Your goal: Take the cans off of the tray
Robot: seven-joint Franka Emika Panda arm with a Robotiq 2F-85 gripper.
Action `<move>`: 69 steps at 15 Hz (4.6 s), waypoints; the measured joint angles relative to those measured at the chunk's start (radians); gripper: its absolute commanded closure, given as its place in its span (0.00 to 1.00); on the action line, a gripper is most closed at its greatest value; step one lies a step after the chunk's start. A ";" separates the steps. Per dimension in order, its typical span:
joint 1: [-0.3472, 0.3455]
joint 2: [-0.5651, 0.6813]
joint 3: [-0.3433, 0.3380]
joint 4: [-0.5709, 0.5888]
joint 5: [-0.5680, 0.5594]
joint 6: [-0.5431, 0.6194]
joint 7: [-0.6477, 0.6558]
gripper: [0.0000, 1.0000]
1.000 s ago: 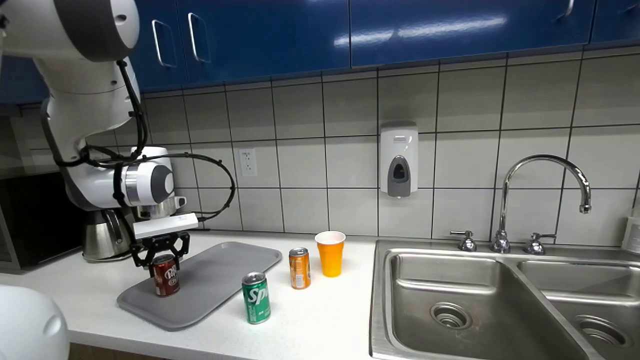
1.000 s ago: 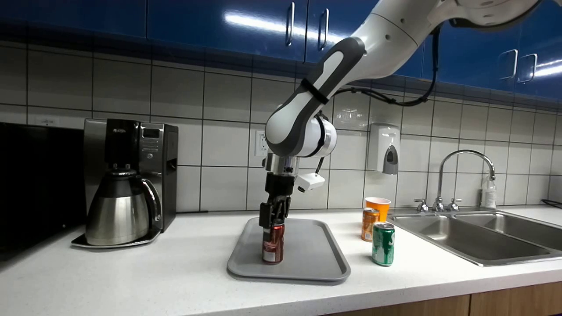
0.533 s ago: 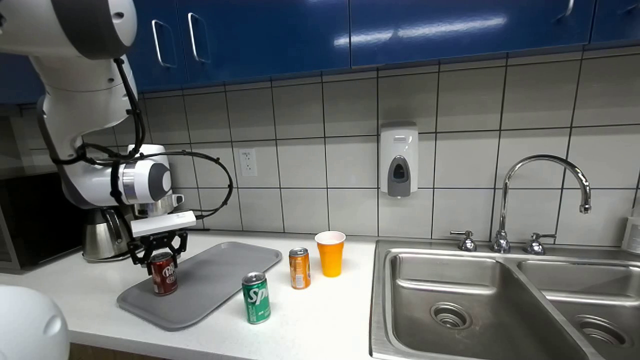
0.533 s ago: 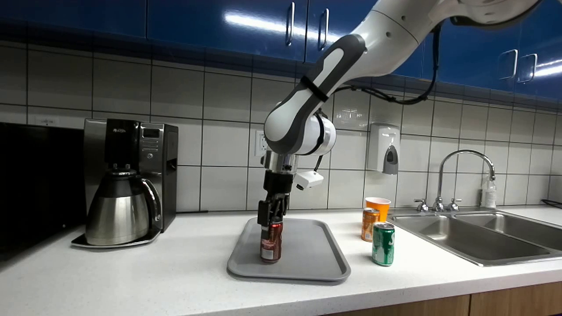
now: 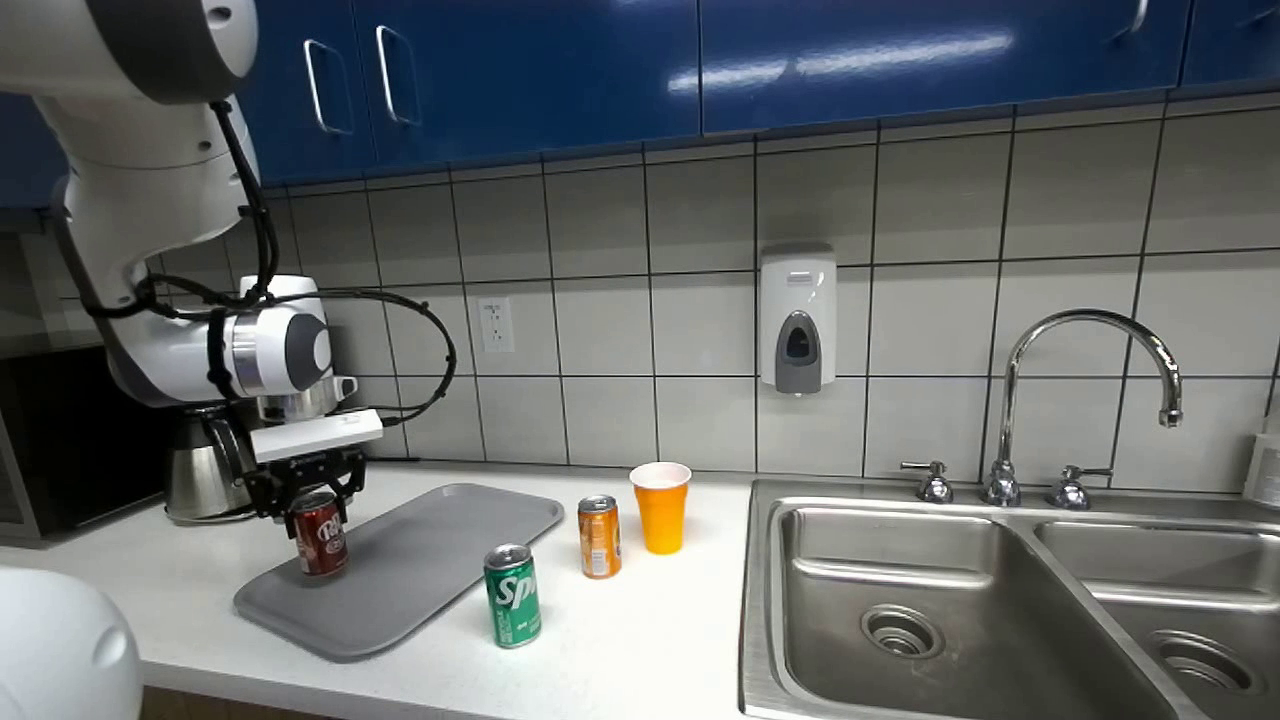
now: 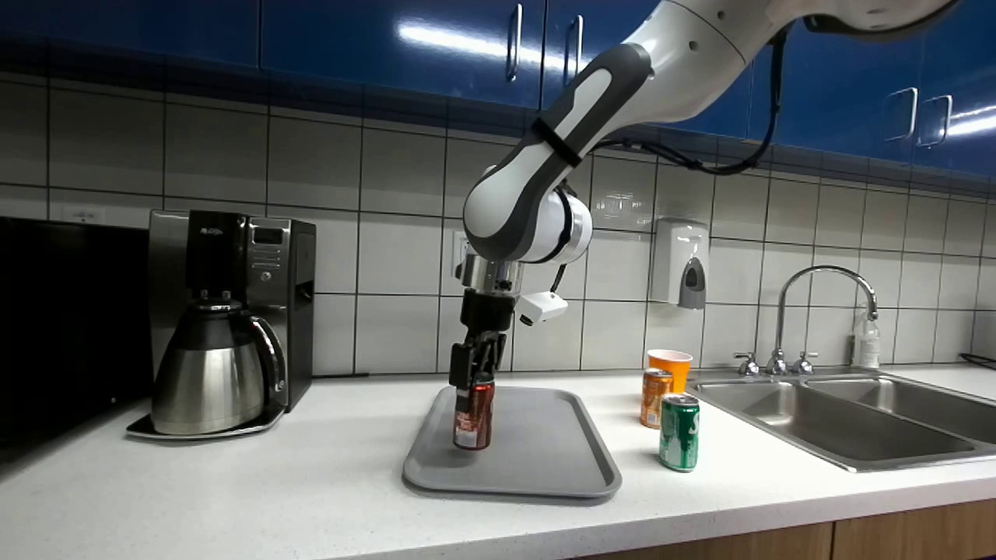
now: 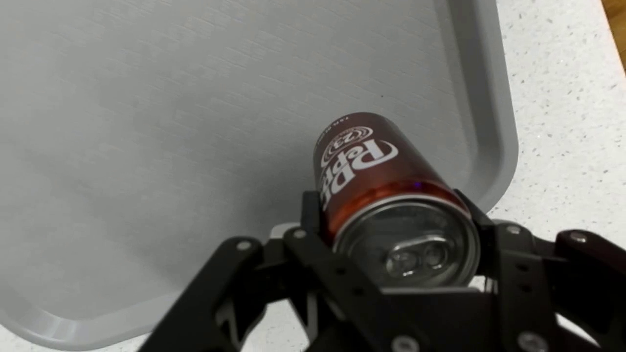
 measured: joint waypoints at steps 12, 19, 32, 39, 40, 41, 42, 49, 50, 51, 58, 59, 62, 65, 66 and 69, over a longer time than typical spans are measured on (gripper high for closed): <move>0.070 -0.024 0.012 0.001 -0.050 0.000 0.030 0.62; 0.096 -0.023 0.022 0.012 -0.088 0.000 0.030 0.62; 0.117 0.026 0.045 0.077 -0.098 -0.001 0.024 0.62; 0.130 0.081 0.053 0.127 -0.123 -0.004 0.007 0.62; 0.131 0.088 0.054 0.132 -0.126 -0.004 0.004 0.62; 0.133 0.094 0.056 0.138 -0.128 -0.006 -0.001 0.62; 0.135 0.100 0.058 0.145 -0.130 -0.009 -0.008 0.62; 0.157 0.140 0.062 0.193 -0.168 -0.028 -0.032 0.62; 0.159 0.146 0.062 0.199 -0.170 -0.030 -0.036 0.62; 0.161 0.152 0.062 0.205 -0.172 -0.033 -0.040 0.62; 0.169 0.195 0.062 0.247 -0.173 -0.060 -0.068 0.62; 0.171 0.200 0.062 0.252 -0.176 -0.065 -0.068 0.12; 0.177 0.213 0.062 0.268 -0.188 -0.073 -0.068 0.00; 0.183 0.216 0.062 0.282 -0.193 -0.077 -0.068 0.00; 0.184 0.216 0.062 0.286 -0.194 -0.077 -0.068 0.00; 0.185 0.216 0.061 0.298 -0.198 -0.076 -0.068 0.00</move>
